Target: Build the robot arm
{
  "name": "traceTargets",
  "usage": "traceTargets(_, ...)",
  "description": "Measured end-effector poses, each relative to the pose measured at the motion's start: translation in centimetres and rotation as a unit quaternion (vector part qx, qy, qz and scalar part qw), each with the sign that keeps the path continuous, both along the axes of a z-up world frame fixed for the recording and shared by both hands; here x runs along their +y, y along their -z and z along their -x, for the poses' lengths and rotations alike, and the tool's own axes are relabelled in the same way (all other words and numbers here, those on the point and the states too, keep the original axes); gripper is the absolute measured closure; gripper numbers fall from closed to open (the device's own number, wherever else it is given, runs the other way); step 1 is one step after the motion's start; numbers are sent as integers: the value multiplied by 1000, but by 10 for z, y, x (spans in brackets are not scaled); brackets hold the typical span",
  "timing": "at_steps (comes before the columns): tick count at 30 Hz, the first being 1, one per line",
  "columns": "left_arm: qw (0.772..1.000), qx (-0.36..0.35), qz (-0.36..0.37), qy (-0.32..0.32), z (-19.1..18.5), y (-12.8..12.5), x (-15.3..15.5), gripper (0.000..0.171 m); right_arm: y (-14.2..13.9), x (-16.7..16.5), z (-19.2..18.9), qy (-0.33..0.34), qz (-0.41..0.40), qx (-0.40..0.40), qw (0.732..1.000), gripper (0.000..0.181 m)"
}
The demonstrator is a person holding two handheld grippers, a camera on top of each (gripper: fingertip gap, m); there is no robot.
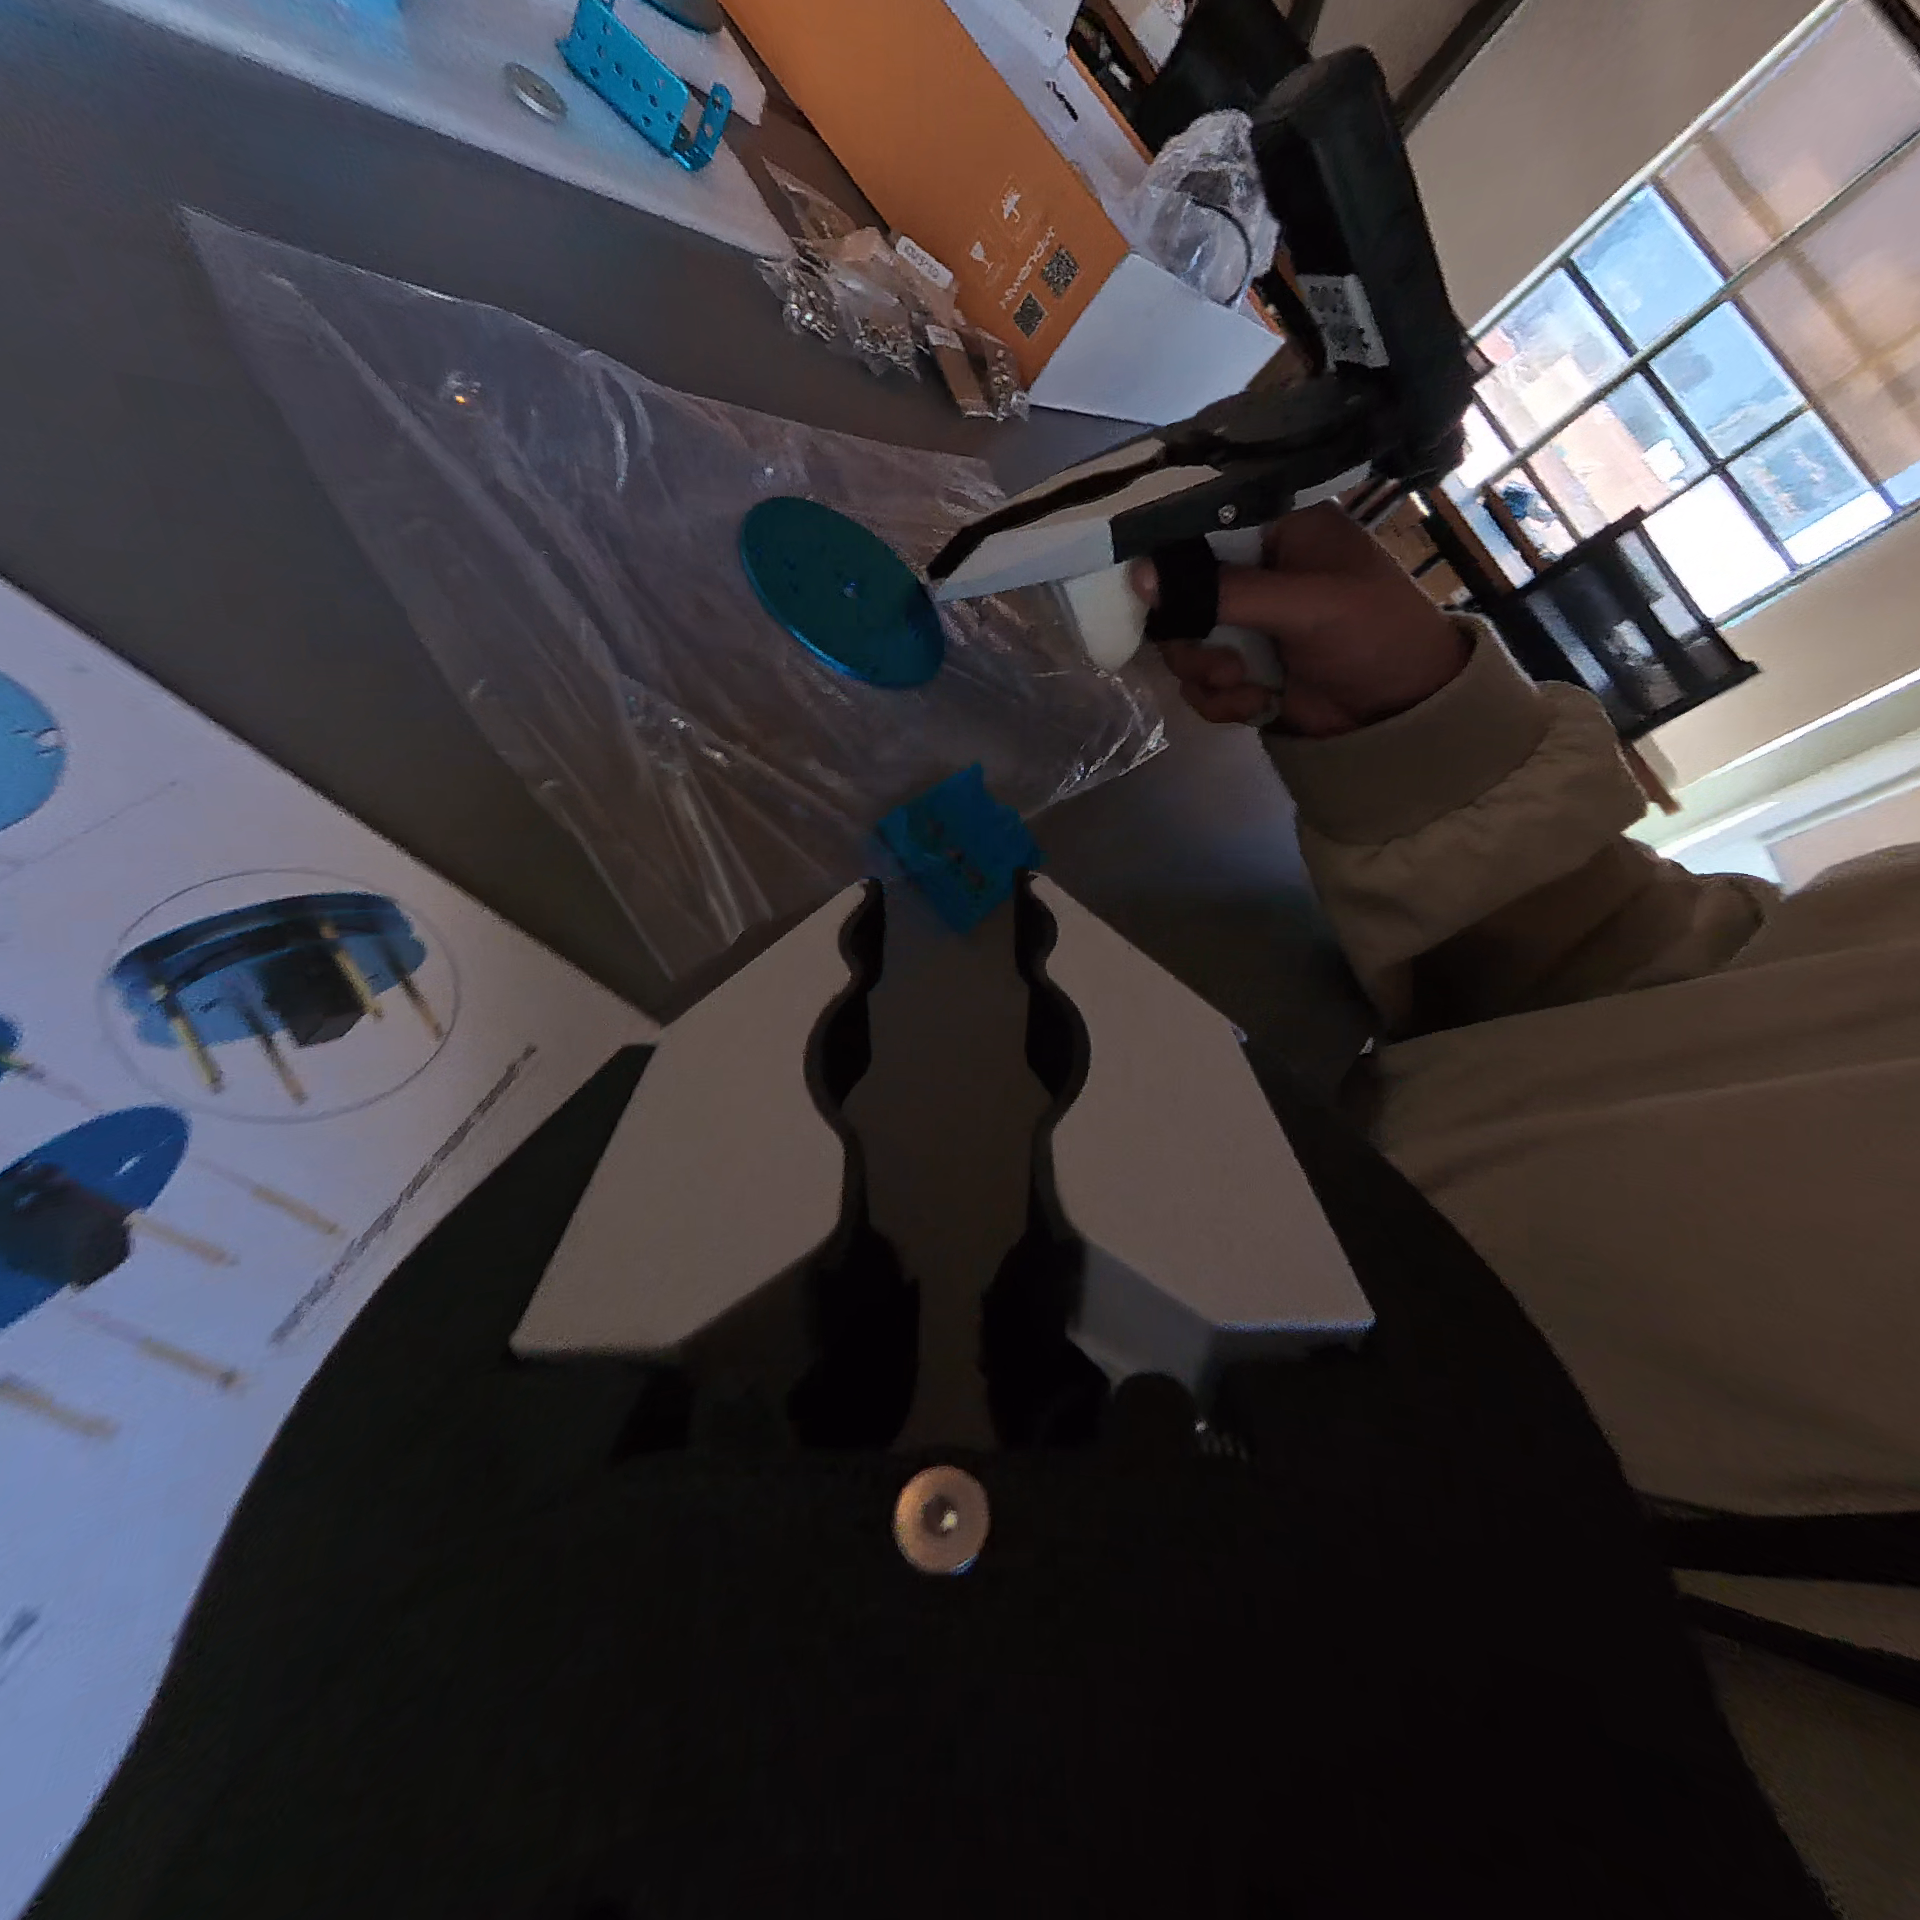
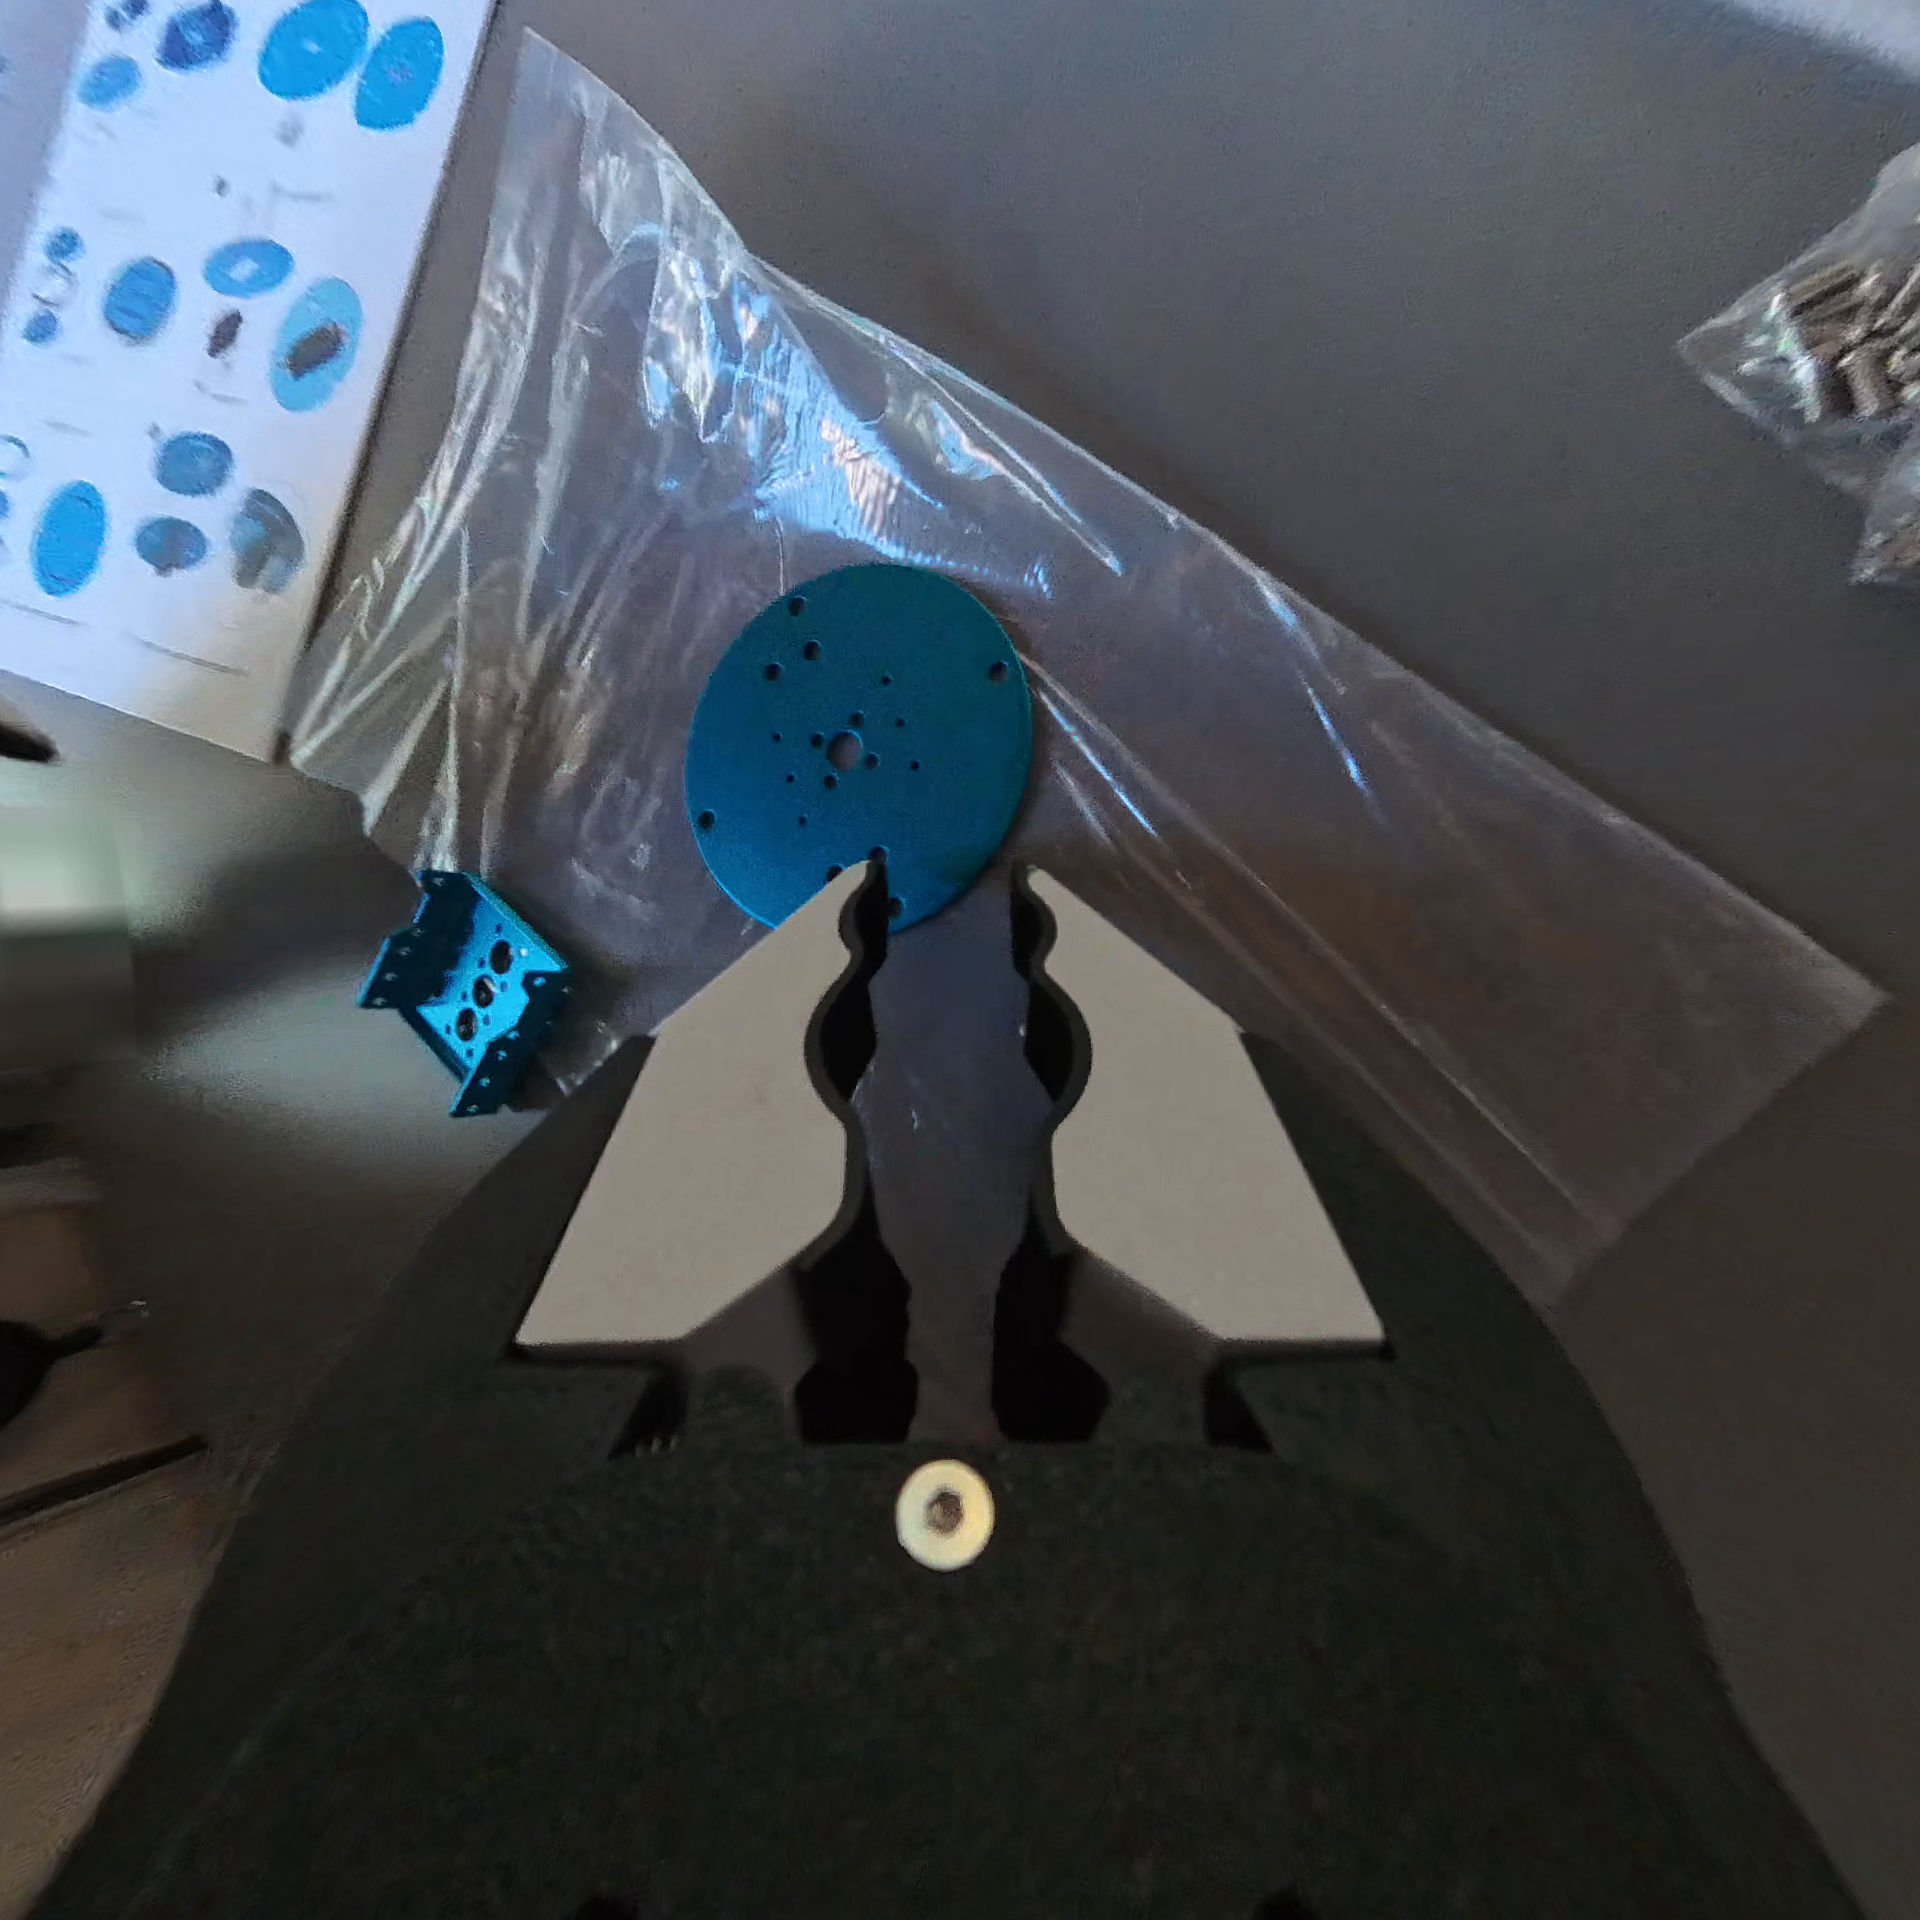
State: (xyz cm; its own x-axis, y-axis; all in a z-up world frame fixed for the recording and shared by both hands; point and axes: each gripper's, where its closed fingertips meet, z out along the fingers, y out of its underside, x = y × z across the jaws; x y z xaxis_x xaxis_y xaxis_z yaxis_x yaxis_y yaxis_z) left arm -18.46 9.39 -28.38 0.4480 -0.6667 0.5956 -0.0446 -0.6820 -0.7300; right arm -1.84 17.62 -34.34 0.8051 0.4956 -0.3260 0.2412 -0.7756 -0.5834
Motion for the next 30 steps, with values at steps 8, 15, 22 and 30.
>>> traceTargets(8,987,36,-33,-156,92,-3,4,141,-20,3,-21,22,-124,-139,982,152)
traceTargets(15,941,102,-50,-319,211,-2,35,131,-57,0,-15,106,-289,-67,949,152)
traceTargets(22,937,138,-50,-318,232,8,64,121,-55,-2,-27,155,-316,-51,935,152)
traceTargets(30,942,144,-37,-301,218,8,74,120,-64,-7,-41,182,-315,-7,931,150)
